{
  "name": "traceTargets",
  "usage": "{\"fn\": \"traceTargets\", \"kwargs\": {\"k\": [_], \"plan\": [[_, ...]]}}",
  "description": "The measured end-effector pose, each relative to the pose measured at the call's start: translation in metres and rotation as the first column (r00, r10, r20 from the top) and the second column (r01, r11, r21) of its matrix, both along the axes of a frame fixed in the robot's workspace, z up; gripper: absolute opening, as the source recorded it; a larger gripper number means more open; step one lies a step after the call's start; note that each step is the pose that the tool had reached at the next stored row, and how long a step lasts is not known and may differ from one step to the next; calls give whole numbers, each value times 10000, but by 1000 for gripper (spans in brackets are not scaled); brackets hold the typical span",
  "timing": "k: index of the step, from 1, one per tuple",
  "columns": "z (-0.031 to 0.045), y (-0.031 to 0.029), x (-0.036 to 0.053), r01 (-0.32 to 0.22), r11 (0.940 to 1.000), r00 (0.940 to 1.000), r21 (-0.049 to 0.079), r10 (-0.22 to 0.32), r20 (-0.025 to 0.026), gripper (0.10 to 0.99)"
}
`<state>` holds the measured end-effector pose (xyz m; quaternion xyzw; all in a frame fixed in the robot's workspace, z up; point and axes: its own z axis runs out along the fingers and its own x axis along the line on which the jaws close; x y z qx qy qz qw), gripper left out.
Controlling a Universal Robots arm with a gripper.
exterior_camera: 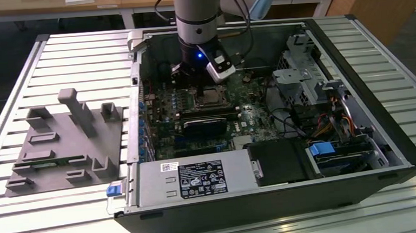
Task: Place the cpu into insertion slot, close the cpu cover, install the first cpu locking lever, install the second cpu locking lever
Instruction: 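Close the cpu cover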
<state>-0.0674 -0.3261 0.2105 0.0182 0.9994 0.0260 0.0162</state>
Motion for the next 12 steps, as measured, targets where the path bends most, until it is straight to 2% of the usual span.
{"fn": "traceTargets", "kwargs": {"k": [4, 12], "plan": [[2, 0, 30, 0, 10000, 10000, -4, 0, -3, 106], [2, -1, 233, -1, 10000, 10000, -3, 1, -3, 106]]}}
